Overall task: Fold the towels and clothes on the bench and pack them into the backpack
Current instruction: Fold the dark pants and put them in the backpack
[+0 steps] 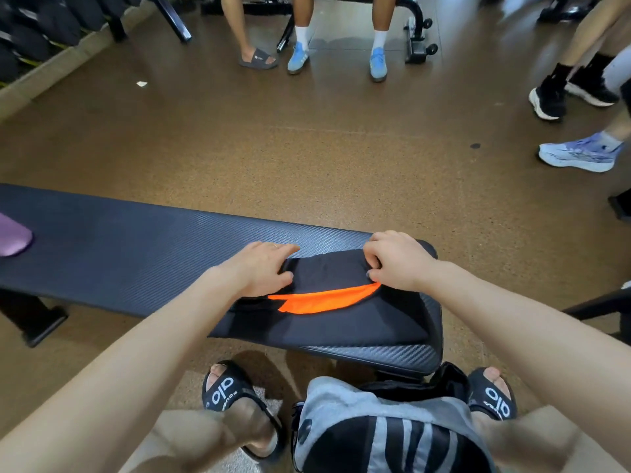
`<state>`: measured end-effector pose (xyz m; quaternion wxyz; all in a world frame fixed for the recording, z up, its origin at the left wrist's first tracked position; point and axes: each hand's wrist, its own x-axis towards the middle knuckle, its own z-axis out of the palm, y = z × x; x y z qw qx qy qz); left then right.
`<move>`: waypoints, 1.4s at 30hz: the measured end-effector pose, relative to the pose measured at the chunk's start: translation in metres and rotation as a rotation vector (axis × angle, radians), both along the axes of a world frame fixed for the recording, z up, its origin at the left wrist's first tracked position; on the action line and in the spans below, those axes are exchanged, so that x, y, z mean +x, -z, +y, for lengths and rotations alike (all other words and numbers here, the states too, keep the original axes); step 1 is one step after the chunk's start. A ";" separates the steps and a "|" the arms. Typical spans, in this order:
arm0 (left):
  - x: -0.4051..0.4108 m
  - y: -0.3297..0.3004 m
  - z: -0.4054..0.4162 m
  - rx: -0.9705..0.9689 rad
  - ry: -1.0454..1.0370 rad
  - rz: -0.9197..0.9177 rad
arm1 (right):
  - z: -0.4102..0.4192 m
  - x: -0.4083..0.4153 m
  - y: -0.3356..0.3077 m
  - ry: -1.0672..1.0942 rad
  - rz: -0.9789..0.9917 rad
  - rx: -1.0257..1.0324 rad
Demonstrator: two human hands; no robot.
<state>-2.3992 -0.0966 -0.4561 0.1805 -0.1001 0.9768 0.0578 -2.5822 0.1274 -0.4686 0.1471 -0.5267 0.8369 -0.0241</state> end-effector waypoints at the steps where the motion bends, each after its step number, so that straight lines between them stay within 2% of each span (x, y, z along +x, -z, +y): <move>1: -0.002 0.005 0.000 0.006 -0.016 -0.052 | -0.001 -0.003 0.001 0.002 0.002 0.023; 6: 0.002 0.012 -0.026 0.033 -0.104 -0.135 | -0.001 -0.012 0.003 0.057 -0.012 0.048; 12: 0.016 0.020 -0.054 0.080 -0.182 -0.161 | 0.029 0.003 0.037 0.095 0.119 0.103; 14: 0.017 0.021 -0.053 0.015 -0.142 -0.146 | 0.038 0.012 0.044 0.116 0.128 0.104; 15: 0.017 0.021 -0.051 -0.077 -0.095 -0.128 | 0.040 0.015 0.047 0.122 0.126 0.097; 17: 0.018 0.019 -0.034 -0.229 0.014 -0.016 | 0.041 0.018 0.051 0.136 0.123 0.080; 21: 0.016 0.016 0.038 -0.035 0.053 0.269 | 0.039 0.018 0.048 0.144 0.114 0.095; 24: 0.023 0.048 0.084 -0.020 0.007 0.251 | 0.038 0.019 0.045 0.166 0.130 0.090; 27: 0.032 0.077 0.092 -0.083 -0.020 0.169 | 0.043 0.016 0.038 0.199 0.131 0.110; 29: 0.030 0.077 0.088 -0.133 0.007 0.130 | 0.046 0.013 0.030 0.228 0.062 0.161; 31: 0.026 0.064 0.090 -0.193 0.030 0.144 | 0.047 0.011 0.021 0.315 -0.141 0.170; 33: 0.022 0.049 0.106 -0.171 0.051 0.210 | 0.048 0.007 0.016 0.441 -0.359 0.063; 35: 0.018 0.040 0.136 -0.013 0.083 0.264 | 0.051 0.002 0.014 0.527 -0.435 -0.049; 37: 0.015 0.041 0.169 0.069 0.130 0.255 | 0.057 -0.001 0.012 0.568 -0.457 -0.060; 39: 0.016 0.057 0.187 0.045 0.160 0.205 | 0.062 -0.001 0.008 0.601 -0.502 -0.030; 42: 0.023 0.084 0.192 -0.082 0.201 0.181 | 0.070 0.003 0.007 0.658 -0.679 -0.004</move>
